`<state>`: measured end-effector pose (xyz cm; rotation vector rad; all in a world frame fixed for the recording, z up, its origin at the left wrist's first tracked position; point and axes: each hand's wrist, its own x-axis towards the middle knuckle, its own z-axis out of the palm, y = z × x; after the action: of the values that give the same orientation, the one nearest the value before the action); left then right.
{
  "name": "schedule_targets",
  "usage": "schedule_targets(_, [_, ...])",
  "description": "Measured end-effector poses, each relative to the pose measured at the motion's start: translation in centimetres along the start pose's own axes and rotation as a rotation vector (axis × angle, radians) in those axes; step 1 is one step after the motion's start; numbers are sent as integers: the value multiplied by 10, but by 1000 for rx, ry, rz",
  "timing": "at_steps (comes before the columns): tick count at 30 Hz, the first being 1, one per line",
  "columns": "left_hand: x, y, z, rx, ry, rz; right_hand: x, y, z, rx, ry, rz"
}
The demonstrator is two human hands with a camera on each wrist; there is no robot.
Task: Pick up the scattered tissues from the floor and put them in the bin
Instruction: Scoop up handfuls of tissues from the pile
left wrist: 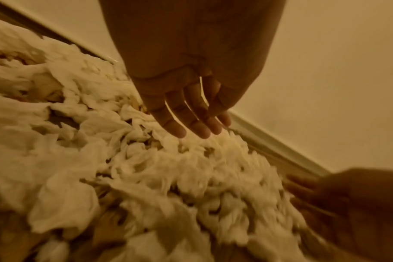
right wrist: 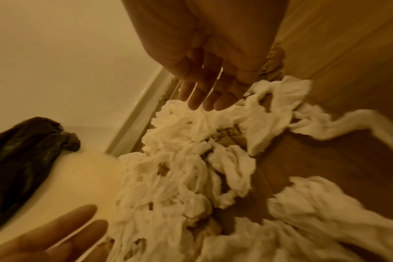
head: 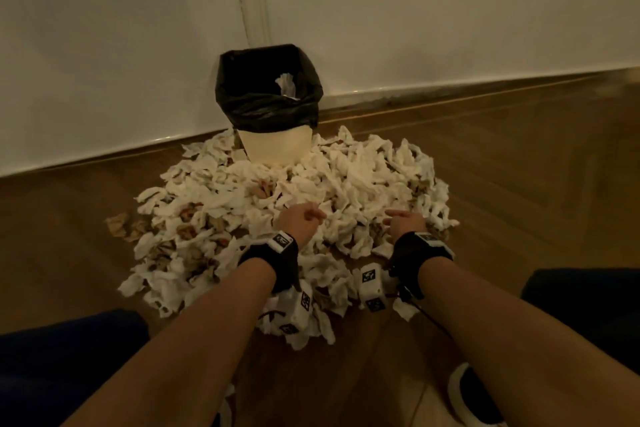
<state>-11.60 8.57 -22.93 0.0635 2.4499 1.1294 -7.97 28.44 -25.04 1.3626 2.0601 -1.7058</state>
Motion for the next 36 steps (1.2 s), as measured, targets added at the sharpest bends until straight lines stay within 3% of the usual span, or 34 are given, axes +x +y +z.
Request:
schedule_targets(3, [-12, -4, 23, 434, -162, 205, -10, 18, -13, -280, 6, 24])
schedule_targets(6, [-25, -14, 48, 825, -329, 354, -24, 31, -19, -819, -102, 144])
schedule_targets(10, [-39, -32, 72, 990, -365, 439, -36, 51, -17, -1220, -237, 151])
schedule_targets(14, [-40, -35, 85, 958, -318, 481, -42, 69, -13, -1185, -278, 171])
schedule_targets(16, [-39, -34, 91, 948, -308, 495, -37, 83, -13, -971, -272, 194])
schedule_targets(18, [-36, -31, 98, 933, -336, 511, -31, 92, -12, -688, -161, 166])
schedule_targets(20, [-35, -26, 106, 935, -388, 519, -30, 94, -12, -766, -85, 136])
schedule_targets(25, [-37, -22, 122, 1005, -516, 533, -24, 102, -18, -986, -173, -74])
schedule_targets(28, [-34, -25, 127, 1068, -554, 458, -21, 106, -20, -989, -171, -193])
schedule_targets(34, [-28, -26, 124, 1218, -693, 440, -16, 97, -24, -1002, -154, -126])
schedule_targets(36, [-24, -28, 120, 1145, -658, 425, -14, 94, -25, -990, -157, -102])
